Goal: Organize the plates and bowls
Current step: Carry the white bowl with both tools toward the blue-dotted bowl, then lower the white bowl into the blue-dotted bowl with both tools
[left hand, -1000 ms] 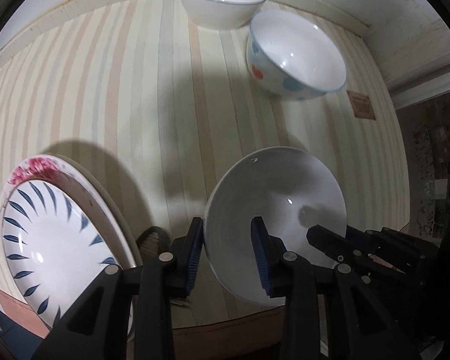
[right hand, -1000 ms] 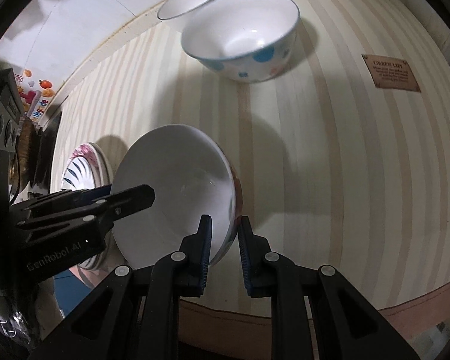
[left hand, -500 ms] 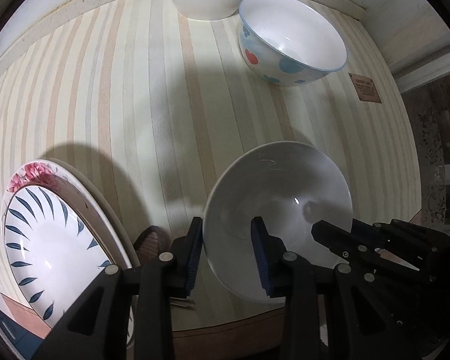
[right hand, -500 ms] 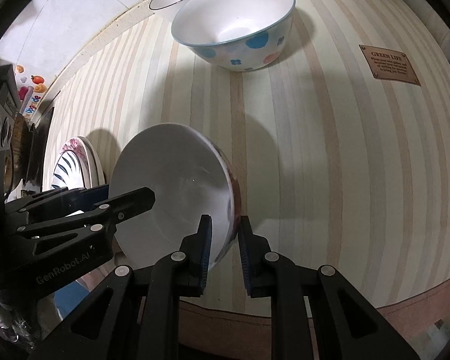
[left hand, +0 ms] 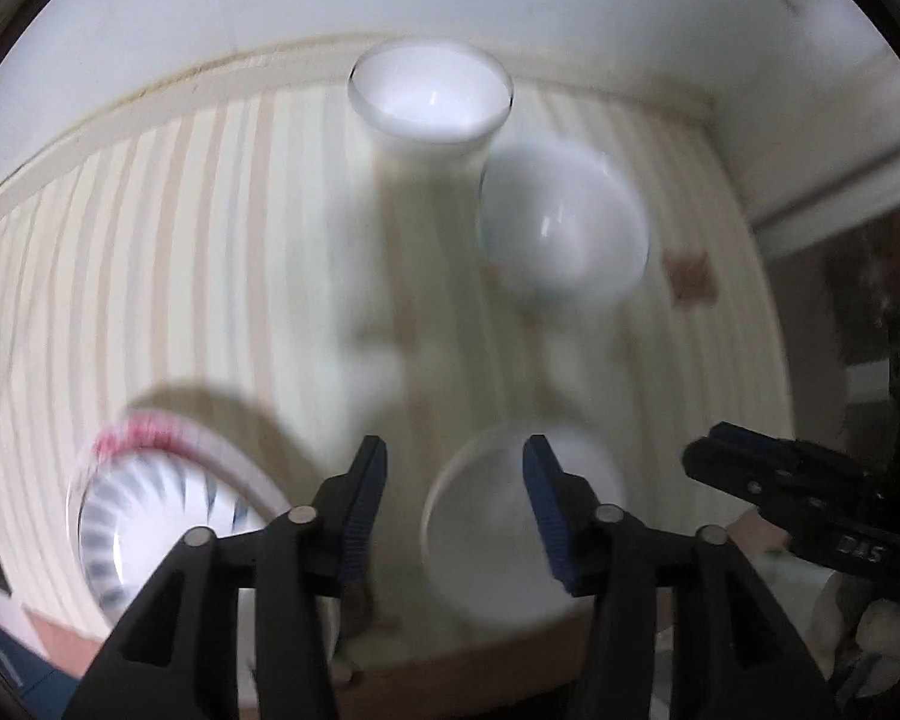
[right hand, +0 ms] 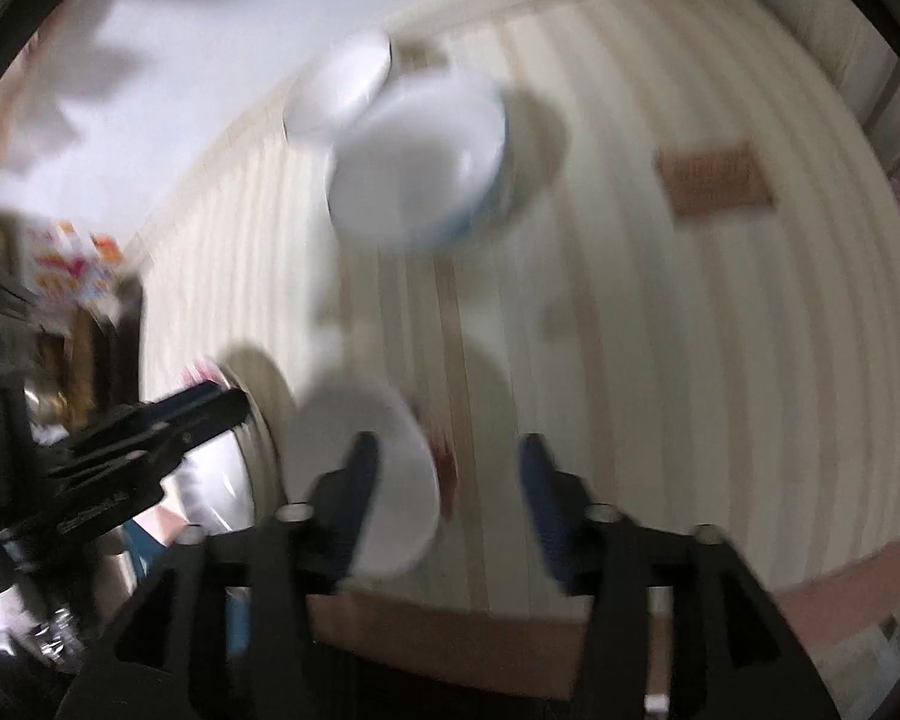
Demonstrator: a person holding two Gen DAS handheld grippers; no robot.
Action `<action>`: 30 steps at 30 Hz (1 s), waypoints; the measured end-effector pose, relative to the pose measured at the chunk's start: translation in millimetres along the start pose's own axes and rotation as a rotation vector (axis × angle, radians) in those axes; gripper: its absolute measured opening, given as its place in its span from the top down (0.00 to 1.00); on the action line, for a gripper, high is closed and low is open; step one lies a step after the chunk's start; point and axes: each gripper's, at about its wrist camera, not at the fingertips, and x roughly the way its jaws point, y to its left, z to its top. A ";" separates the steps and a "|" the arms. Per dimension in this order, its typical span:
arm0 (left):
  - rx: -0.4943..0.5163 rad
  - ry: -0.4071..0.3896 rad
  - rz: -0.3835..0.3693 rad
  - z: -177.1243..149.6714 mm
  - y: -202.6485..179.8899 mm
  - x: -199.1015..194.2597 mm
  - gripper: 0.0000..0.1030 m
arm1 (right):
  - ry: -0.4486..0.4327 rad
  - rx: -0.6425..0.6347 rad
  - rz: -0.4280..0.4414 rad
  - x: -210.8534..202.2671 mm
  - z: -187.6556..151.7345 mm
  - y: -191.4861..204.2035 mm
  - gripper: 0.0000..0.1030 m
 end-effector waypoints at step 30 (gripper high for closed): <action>0.036 0.010 -0.028 89.0 -21.7 57.3 0.79 | -0.072 0.015 -0.058 46.9 108.4 -13.1 0.86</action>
